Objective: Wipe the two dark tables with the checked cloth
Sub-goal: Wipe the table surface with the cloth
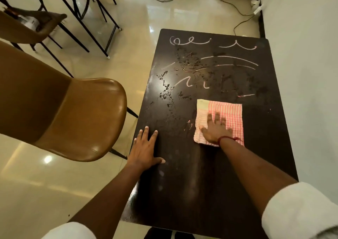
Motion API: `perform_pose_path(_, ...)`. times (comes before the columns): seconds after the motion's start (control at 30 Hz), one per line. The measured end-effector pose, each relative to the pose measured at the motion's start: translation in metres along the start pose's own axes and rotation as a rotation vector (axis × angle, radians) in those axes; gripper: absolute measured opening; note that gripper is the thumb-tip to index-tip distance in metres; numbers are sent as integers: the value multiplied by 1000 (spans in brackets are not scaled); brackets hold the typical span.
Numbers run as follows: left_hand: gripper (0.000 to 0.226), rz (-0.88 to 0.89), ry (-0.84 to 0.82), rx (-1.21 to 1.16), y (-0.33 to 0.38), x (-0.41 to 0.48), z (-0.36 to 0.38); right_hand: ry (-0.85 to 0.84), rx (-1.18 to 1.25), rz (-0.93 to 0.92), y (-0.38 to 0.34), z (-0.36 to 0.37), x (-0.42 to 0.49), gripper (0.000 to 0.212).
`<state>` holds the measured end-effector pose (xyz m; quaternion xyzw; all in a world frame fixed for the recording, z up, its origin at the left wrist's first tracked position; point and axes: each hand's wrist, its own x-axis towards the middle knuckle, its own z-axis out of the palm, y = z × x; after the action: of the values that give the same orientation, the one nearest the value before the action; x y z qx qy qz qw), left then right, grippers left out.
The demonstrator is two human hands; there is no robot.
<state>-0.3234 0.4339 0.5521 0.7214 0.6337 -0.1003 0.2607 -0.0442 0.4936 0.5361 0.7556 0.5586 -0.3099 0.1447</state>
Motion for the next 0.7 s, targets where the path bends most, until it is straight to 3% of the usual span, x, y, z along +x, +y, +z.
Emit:
perform_pose_path(0.13,111,-71,67,-165,-17,11,-12,79,45,84,0,17,-20,77)
perform_pose_path(0.3,103,-102,56,-116,-14,20,-19,40,6,38,-47,42,-39,78)
perform_pose_path(0.43,100,-115,34,-101,-7,20,-21,-17,28,-1,-63,21,-13,75)
perform_pose_path(0.6,99,-111,35,-116,-12,20,-18,37,152,155,-44,3,6,67)
perform_pose_path(0.7,98,-117,46,-135,-12,21,-14,108,106,174,-50,21,-12,68)
